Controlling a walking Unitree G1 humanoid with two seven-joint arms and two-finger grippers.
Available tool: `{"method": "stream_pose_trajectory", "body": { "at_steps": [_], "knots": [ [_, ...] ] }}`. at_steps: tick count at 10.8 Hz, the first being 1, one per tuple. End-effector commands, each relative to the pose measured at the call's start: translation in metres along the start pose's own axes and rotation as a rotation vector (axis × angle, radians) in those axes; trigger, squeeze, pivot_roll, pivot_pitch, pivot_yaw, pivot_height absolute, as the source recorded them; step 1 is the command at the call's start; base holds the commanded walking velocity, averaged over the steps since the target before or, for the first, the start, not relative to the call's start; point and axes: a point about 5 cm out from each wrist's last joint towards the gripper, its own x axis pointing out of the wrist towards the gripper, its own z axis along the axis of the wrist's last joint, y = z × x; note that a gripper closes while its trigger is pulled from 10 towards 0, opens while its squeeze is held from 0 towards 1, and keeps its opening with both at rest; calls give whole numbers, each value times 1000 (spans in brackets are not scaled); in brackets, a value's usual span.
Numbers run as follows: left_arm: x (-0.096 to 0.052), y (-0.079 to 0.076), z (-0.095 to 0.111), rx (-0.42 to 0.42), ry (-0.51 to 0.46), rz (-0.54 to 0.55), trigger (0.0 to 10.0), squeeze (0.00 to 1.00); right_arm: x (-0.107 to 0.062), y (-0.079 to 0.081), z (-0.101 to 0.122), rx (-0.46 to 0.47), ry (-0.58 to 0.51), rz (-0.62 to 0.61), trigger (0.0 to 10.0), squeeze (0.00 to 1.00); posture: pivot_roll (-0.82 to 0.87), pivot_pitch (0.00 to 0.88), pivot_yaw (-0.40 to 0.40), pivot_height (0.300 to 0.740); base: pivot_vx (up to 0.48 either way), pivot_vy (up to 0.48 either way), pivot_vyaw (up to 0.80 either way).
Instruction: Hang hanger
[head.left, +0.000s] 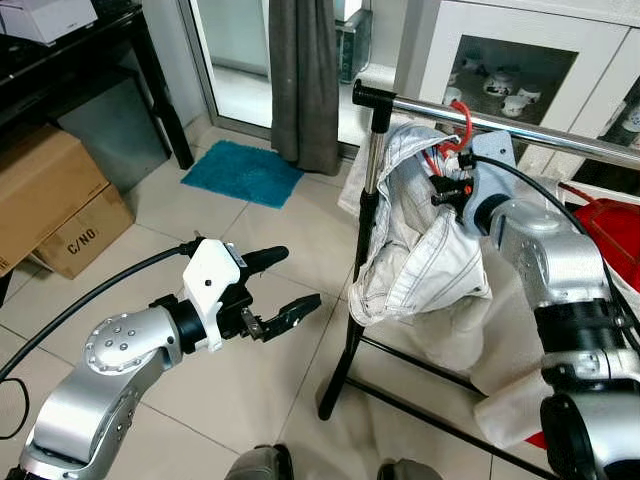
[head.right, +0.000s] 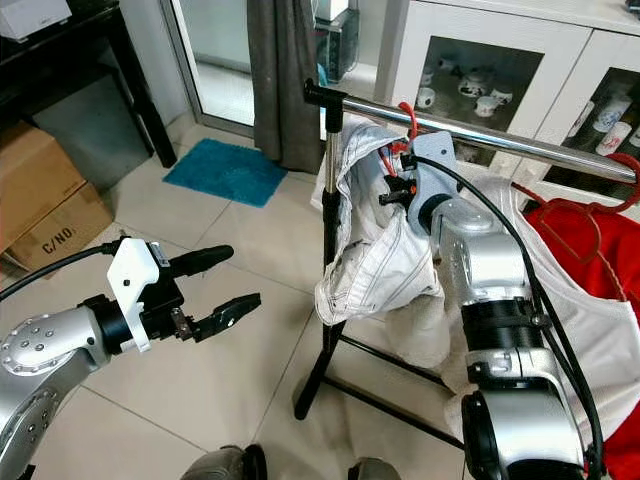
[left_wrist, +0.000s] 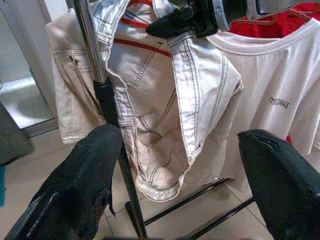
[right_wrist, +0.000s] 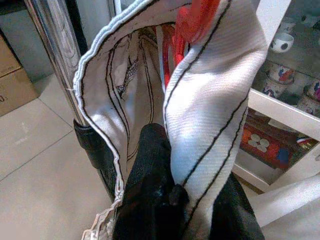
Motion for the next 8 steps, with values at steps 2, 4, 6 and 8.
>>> {"method": "stream_pose_trajectory", "body": {
  "at_steps": [2,4,6,8],
  "knots": [
    [-2,3,2,32,8,41,10000,165,-11,-9,23,17,-153,-34,0,0,-31,94,41,740,0,0,0],
    [-1,10,2,44,4,111,10000,169,-22,-14,33,48,-254,-45,0,0,-31,91,42,740,0,0,0],
    [2,16,-7,0,22,247,10000,157,-41,-15,35,9,-313,-42,0,0,-31,87,41,740,0,0,0],
    [7,12,-20,-23,26,309,10000,133,-58,0,19,-66,-309,19,0,0,-44,84,44,740,0,0,0]
  ]
}}
